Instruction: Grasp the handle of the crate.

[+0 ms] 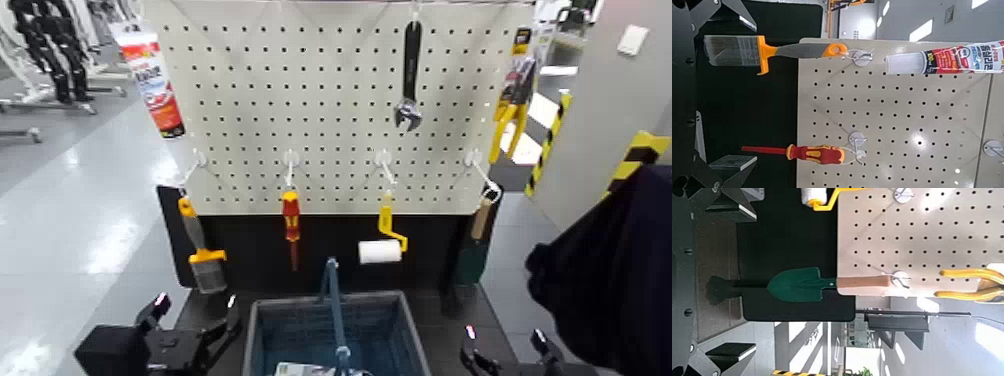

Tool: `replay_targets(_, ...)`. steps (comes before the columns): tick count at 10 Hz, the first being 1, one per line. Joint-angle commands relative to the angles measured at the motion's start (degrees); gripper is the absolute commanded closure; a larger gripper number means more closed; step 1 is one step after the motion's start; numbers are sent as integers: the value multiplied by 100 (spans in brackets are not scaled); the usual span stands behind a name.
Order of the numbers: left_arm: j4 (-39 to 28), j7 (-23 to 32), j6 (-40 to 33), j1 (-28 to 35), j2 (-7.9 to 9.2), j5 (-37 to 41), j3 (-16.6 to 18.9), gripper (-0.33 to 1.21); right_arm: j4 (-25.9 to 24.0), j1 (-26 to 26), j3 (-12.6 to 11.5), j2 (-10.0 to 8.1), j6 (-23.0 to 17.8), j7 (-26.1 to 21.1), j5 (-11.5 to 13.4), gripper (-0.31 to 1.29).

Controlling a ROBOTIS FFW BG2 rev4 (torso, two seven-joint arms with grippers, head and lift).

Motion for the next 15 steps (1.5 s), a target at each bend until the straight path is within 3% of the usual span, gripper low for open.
replay_targets(1,11,-27,-31,6,-25,1,24,14,-325,71,46,12,260,-29,1,14)
replay_targets(5,11,-89,118,-65,-34,150,15,14,-351,79,55,47,287,-29,45,14)
replay_targets(7,-130,-528,777,-276,-34,678,120,13,-316,62,63,38,295,-29,45,14)
replay_targets(10,-174,-1196,2087,-697,195,2348,217,13,-298,35,90,38,295,-29,45,14)
replay_targets(15,406,-1785,3678,-1295,292,4879,323,13,-289,35,99,38,295,-29,36,14)
